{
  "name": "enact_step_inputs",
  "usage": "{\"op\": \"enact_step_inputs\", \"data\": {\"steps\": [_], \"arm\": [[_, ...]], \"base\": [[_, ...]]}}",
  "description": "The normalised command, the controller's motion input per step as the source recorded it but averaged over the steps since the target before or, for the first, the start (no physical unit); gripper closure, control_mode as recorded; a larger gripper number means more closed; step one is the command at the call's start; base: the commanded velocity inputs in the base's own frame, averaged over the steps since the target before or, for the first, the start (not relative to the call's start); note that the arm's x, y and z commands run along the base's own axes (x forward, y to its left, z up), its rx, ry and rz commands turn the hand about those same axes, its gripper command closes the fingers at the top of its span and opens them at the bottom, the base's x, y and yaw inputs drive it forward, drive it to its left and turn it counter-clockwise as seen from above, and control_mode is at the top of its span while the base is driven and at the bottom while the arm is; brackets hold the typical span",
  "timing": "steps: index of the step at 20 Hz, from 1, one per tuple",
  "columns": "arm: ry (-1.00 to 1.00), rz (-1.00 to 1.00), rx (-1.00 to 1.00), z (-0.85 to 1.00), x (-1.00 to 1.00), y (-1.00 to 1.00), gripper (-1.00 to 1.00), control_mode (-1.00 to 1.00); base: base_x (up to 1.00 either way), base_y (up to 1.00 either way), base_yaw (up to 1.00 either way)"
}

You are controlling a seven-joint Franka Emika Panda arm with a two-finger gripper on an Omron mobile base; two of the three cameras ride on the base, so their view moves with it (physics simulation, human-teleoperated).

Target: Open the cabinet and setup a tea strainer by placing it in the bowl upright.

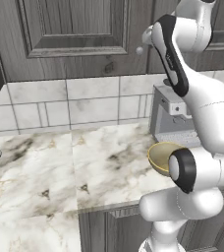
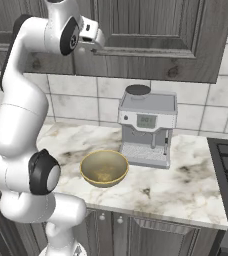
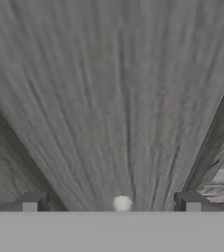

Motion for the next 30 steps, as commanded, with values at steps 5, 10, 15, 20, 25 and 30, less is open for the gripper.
{"op": "enact_step_inputs", "data": {"steps": [5,10,15,20,25,30], "arm": [[0.02,0.00,0.00,-0.26,0.03,0.00,-1.00,-1.00],[0.00,0.00,0.00,-0.13,0.00,0.00,-1.00,-1.00],[0.00,0.00,-0.01,-0.15,0.01,0.00,-1.00,-1.00],[0.00,0.00,0.00,-0.02,0.01,0.00,-1.00,-1.00],[0.00,0.00,0.00,0.00,0.00,0.00,1.00,-1.00],[0.00,0.02,0.00,0.00,0.01,-0.01,1.00,-1.00]], "base": [[0.00,0.00,0.00],[0.00,0.00,0.00],[0.00,0.00,0.00],[0.00,0.00,0.00],[0.00,0.00,0.00],[0.00,0.00,0.00]]}}
